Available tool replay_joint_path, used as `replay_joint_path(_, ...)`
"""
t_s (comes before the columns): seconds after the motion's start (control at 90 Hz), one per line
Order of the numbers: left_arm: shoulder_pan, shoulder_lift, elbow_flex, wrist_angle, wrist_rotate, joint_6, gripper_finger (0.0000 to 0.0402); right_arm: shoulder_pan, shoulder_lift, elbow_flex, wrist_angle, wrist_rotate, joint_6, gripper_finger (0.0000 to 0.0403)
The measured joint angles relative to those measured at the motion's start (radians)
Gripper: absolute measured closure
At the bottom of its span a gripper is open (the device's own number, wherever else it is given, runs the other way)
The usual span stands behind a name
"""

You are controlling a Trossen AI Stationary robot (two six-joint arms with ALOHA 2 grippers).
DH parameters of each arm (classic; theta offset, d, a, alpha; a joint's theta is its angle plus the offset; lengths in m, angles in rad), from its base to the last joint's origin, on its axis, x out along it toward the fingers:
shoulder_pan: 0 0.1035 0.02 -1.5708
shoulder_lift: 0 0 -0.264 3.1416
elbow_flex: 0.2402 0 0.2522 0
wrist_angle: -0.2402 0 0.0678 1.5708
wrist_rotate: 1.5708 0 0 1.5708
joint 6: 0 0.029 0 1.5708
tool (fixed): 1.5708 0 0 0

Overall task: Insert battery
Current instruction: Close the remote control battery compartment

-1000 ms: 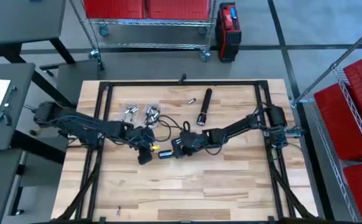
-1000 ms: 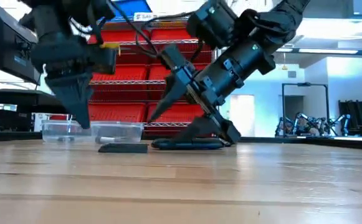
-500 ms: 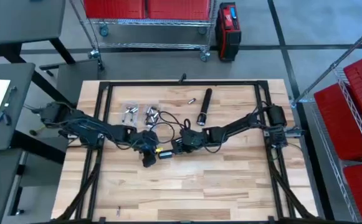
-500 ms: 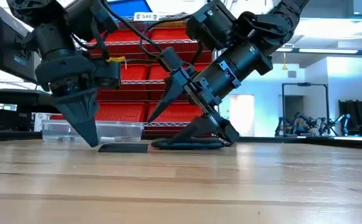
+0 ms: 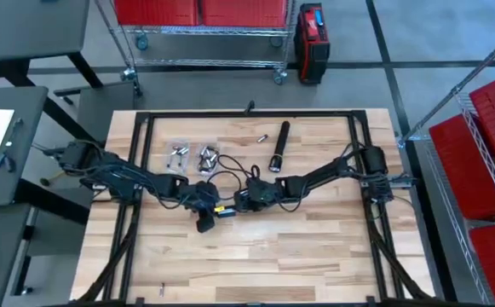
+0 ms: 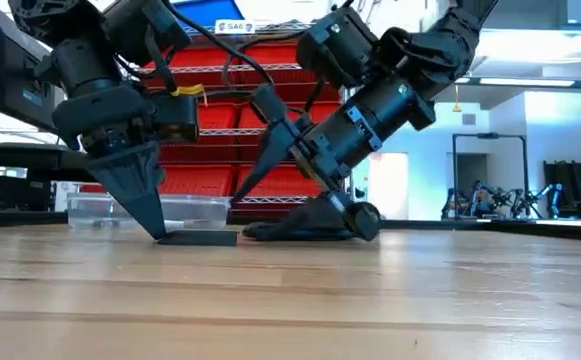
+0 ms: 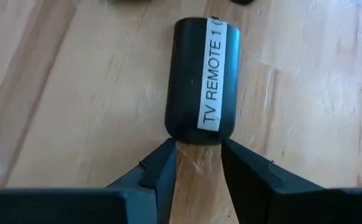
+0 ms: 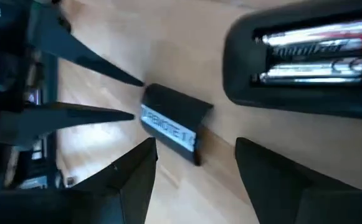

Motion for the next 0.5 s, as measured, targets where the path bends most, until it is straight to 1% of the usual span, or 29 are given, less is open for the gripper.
replay_joint_path(0.233, -0.002, -0.001, 0.0, -0.032, -0.001, 0.019, 0.0295, 0.005, 0.007, 0.021, -0.003, 0.0, -0.001, 0.0192)
replay_joint_path(0.422, -0.002, 0.0, 0.0, -0.009, -0.004, 0.056, 0.0295, 0.005, 0.007, 0.025, -0.004, 0.003, -0.001, 0.0192)
replay_joint_path(0.5, -0.002, 0.0, 0.0, 0.0, -0.023, 0.064, 0.0295, 0.008, 0.007, 0.025, -0.006, 0.004, 0.0, 0.0192)
